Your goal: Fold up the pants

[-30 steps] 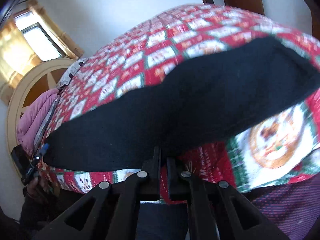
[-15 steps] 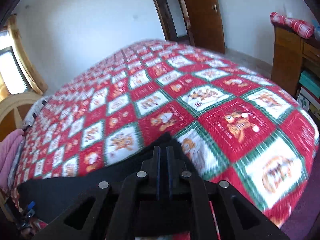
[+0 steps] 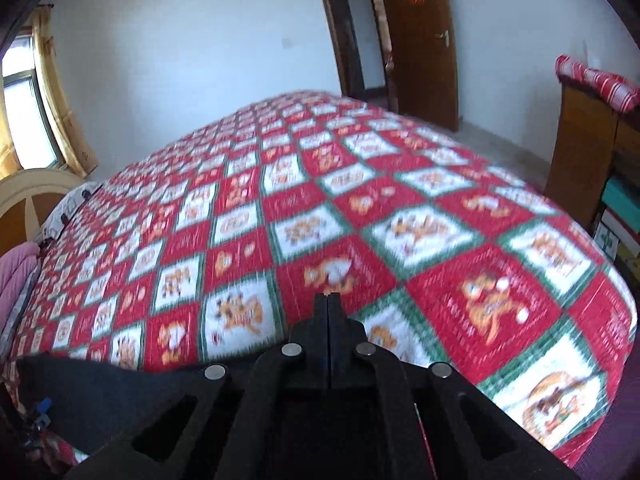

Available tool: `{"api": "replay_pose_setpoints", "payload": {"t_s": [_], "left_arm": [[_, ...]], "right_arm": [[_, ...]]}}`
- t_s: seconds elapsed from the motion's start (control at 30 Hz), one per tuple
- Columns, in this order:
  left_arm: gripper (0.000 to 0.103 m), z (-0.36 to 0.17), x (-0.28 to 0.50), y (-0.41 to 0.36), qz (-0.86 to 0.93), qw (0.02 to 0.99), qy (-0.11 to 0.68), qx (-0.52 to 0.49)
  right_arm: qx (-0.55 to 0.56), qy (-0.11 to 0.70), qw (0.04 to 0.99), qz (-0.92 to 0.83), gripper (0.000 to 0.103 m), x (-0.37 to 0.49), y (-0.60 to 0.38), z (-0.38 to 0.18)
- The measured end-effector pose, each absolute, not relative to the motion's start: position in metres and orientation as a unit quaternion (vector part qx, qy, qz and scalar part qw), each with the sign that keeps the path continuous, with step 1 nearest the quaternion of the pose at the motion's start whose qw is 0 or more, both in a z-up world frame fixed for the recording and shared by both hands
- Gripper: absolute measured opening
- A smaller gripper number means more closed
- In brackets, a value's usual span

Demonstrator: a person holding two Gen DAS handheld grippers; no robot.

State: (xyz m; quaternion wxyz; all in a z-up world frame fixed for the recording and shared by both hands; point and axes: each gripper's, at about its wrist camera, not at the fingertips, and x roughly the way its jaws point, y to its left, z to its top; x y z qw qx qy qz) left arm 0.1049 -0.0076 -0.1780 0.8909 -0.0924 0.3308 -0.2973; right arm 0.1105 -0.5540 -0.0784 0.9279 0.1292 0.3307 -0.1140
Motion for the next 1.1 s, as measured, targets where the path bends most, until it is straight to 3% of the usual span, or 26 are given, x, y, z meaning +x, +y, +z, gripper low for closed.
{"api": "replay_pose_setpoints", "payload": {"t_s": [0.2,0.27,0.33,0.37,0.6,0.67,0.7,0.73,1.1], "left_arm": [[0.078,-0.18,0.103,-0.007,-0.296,0.893,0.325,-0.097],[0.078,-0.18,0.103,-0.007,-0.296,0.893,0.324,-0.096],[0.078,-0.18,0.103,-0.007,-0.296,0.893,0.324,-0.097],[0.078,-0.179,0.103,-0.007,-0.296,0.893,0.324,-0.098],[0.078,-0.165,0.098,0.006,-0.248,0.92,0.286,-0.103],[0.078,-0.166,0.104,0.013,-0.237,0.919,0.294,-0.113],[0.078,-0.168,0.107,0.016,-0.23,0.918,0.301,-0.115],[0.078,-0.171,0.11,0.018,-0.225,0.917,0.308,-0.12],[0.081,-0.178,0.108,0.017,-0.222,0.919,0.304,-0.114]], "right_arm": [[0.125,0.373,0.913,-0.103,0.002,0.119,-0.559,-0.089],[0.124,0.38,0.912,-0.095,0.014,0.115,-0.56,-0.095],[0.126,0.392,0.907,-0.084,0.035,0.112,-0.559,-0.101],[0.127,0.394,0.906,-0.082,0.036,0.111,-0.56,-0.103],[0.124,0.407,0.902,-0.078,0.035,0.113,-0.562,-0.112],[0.113,0.41,0.901,-0.083,0.023,0.116,-0.561,-0.114],[0.108,0.41,0.902,-0.087,0.007,0.117,-0.561,-0.114],[0.105,0.41,0.902,-0.088,0.005,0.117,-0.561,-0.113],[0.055,0.35,0.928,-0.113,0.004,0.12,-0.541,-0.08]]}}
